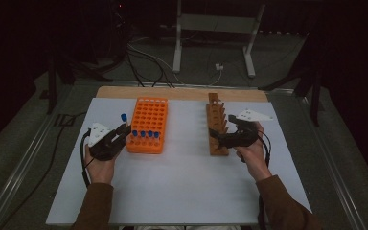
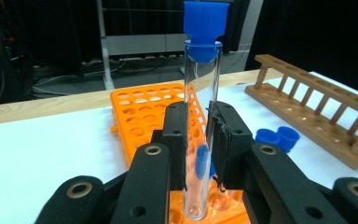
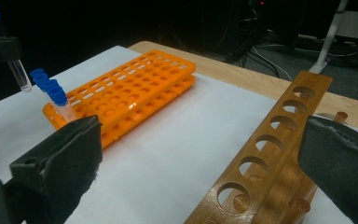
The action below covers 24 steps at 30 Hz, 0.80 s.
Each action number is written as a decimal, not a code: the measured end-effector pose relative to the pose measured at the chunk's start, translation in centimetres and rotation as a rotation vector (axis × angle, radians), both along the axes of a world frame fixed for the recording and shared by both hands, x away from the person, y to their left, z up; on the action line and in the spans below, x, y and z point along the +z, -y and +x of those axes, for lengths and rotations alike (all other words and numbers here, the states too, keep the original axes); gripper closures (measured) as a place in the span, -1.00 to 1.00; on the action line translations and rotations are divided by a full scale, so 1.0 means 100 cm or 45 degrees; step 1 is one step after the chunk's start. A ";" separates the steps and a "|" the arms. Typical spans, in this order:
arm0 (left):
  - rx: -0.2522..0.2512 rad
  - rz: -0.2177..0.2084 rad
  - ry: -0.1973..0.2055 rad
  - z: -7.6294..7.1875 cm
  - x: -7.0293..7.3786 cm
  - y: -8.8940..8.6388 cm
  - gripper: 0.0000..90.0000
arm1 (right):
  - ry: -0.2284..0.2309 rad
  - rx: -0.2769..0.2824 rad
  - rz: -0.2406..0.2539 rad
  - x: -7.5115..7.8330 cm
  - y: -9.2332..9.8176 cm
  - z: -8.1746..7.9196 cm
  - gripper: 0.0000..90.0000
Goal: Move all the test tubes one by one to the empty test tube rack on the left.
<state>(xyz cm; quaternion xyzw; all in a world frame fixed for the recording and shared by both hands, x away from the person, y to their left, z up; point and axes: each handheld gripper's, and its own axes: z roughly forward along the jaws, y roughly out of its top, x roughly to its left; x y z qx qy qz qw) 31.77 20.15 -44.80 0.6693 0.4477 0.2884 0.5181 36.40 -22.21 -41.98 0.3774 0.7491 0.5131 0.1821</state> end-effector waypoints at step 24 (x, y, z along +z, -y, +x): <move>-0.033 -0.030 -0.028 0.011 -0.017 -0.004 0.74 | -0.010 -0.009 0.048 -0.005 0.005 -0.006 -1.00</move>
